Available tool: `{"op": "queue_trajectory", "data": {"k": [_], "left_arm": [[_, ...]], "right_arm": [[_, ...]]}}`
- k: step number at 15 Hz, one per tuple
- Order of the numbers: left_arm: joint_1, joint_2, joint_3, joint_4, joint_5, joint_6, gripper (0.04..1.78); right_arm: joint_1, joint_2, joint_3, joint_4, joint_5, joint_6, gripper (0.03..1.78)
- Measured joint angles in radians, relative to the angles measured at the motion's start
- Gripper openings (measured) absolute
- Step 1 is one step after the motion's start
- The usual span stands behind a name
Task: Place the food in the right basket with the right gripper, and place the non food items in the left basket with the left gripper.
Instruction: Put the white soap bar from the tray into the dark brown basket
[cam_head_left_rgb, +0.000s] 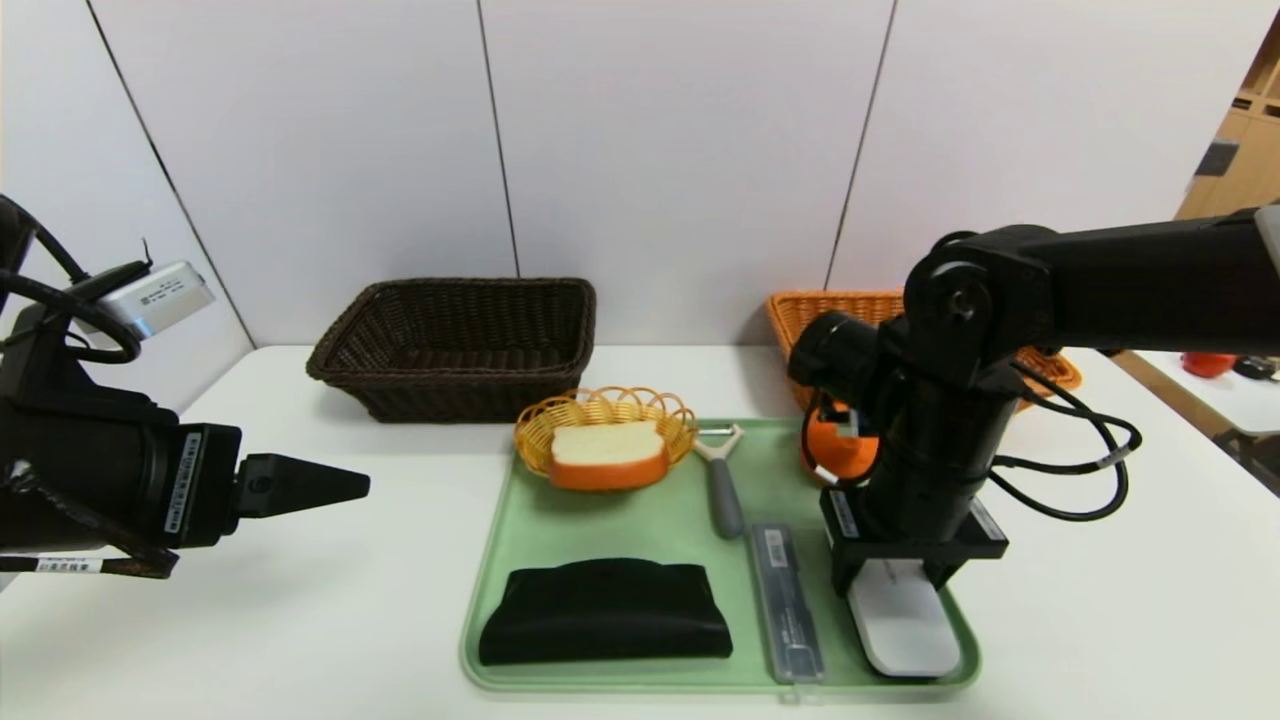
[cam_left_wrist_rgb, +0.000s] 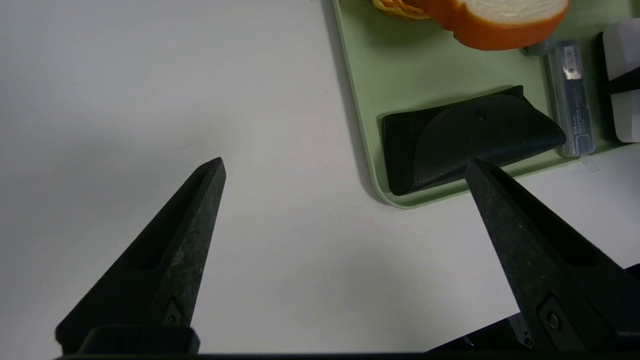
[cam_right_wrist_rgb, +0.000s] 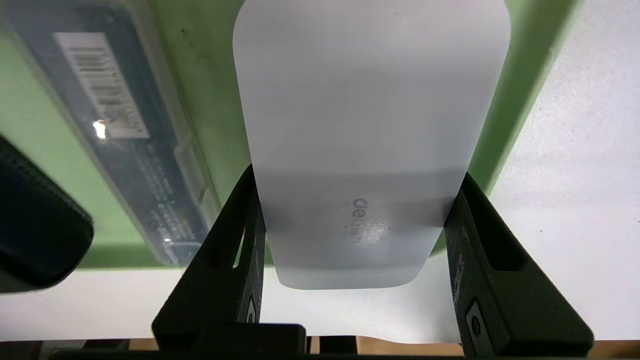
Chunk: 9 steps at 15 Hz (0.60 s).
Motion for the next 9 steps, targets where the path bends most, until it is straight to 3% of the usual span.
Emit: {"op": "queue_trajectory", "data": {"k": [5, 9], "left_arm": [[-0.001, 0.008, -0.006, -0.021, -0.003, -0.001, 1.69], [-0.001, 0.014, -0.009, -0.029, -0.002, -0.002, 1.69]], "right_arm": [[0.021, -0.124, -0.023, 0.001, 0.041, 0.002, 0.99], [0.077, -0.227, -0.187, -0.015, 0.171, 0.002, 0.99]]}}
